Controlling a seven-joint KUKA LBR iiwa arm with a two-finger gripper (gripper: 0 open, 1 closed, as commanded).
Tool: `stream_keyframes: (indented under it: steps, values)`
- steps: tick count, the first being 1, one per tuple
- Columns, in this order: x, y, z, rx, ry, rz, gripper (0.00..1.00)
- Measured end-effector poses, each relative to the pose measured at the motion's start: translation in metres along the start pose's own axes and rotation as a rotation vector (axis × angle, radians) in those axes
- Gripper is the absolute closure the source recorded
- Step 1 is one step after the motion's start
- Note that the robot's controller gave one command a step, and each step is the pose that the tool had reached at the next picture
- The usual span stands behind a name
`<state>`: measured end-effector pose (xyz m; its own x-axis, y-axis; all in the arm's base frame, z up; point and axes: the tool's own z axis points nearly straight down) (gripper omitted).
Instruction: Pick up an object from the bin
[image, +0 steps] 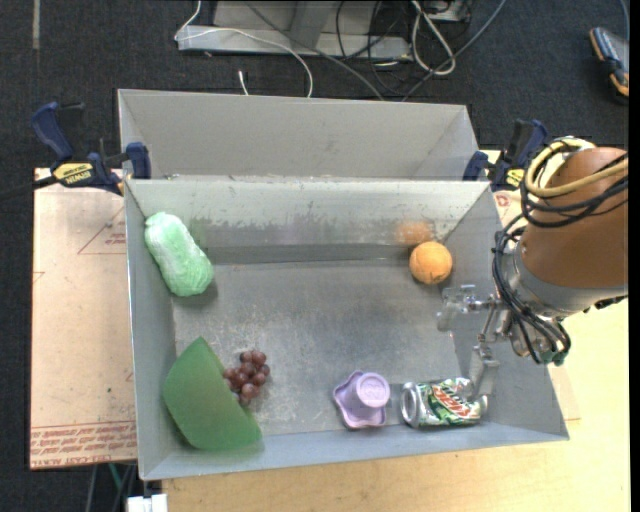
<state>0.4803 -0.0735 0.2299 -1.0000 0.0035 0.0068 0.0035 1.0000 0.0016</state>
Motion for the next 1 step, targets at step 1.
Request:
stream_keyframes:
  steps: [1]
  values:
    - [-0.0016,0.0004,-0.0035,0.001,-0.008,-0.004,0.0]
